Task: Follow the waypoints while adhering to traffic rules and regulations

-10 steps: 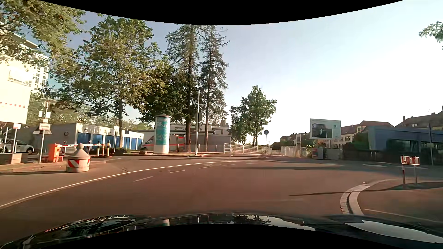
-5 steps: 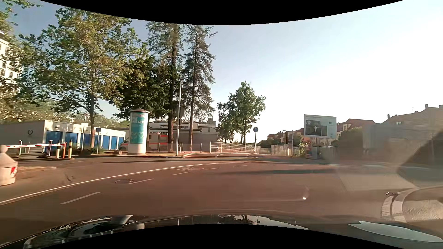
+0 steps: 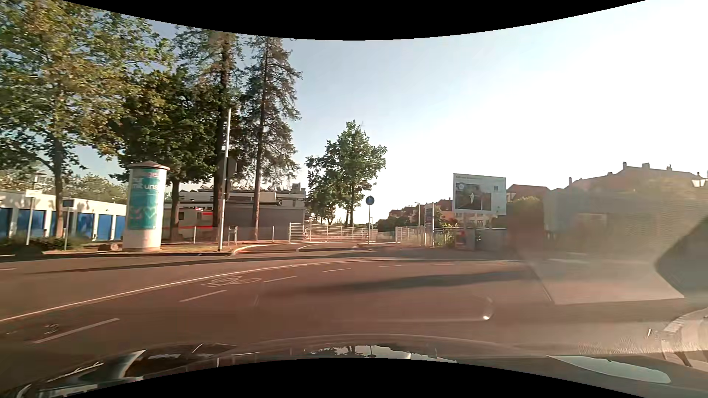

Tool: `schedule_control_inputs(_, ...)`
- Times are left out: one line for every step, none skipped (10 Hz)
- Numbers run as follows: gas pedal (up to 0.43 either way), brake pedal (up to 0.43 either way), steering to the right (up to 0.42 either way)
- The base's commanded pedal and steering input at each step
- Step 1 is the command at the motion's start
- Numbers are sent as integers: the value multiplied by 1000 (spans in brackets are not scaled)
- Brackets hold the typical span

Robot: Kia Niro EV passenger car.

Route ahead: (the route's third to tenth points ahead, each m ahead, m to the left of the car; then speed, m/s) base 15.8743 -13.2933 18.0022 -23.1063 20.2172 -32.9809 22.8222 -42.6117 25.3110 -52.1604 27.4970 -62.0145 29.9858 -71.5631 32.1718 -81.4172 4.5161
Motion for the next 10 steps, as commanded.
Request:
schedule_control_inputs(67, 0, 334)
schedule_control_inputs(67, 0, 350)
schedule_control_inputs(67, 0, 370)
schedule_control_inputs(67, 0, 386)
schedule_control_inputs(79, 0, 396)
schedule_control_inputs(87, 0, 401)
schedule_control_inputs(98, 0, 402)
schedule_control_inputs(110, 0, 401)
schedule_control_inputs(118, 0, 402)
schedule_control_inputs(118, 0, 402)
